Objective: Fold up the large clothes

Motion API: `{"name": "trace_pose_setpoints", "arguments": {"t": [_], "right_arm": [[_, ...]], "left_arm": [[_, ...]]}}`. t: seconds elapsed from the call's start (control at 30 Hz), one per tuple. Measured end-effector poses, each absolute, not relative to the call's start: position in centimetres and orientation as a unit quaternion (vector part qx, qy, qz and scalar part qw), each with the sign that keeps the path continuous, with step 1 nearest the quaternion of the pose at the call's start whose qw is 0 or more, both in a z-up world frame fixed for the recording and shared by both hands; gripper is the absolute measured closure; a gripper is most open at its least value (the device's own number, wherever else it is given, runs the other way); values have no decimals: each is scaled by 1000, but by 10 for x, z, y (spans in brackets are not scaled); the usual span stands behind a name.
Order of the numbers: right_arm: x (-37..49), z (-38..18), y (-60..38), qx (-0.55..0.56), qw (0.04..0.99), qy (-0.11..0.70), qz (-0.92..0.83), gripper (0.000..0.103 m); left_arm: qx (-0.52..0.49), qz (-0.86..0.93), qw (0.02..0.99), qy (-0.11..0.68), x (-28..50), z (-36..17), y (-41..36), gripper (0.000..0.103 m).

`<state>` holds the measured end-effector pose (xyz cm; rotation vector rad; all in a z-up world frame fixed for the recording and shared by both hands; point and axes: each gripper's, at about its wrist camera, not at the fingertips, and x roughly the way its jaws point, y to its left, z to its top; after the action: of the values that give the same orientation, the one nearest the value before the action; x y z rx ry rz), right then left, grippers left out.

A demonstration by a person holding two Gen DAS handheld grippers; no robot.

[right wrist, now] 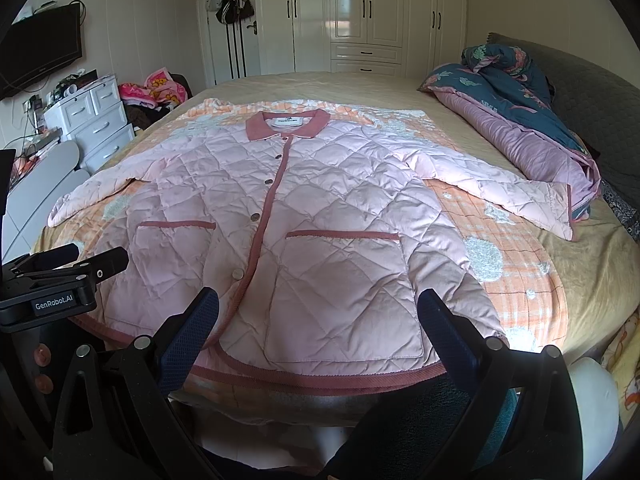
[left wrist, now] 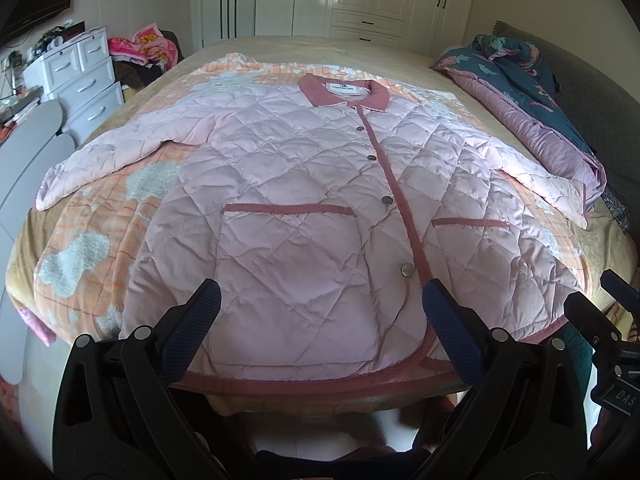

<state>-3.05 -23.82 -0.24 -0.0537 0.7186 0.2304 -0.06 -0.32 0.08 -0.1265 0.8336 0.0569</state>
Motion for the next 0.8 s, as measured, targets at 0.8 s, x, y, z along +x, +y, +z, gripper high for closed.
{"name": "trace_pose_setpoints", "arguments": {"t": [0.8], "right_arm": [[-27, -3, -237, -26, 928, 353, 112, 4]], "left_arm": [[-59, 29, 912, 405, 0, 0, -3, 8]]}}
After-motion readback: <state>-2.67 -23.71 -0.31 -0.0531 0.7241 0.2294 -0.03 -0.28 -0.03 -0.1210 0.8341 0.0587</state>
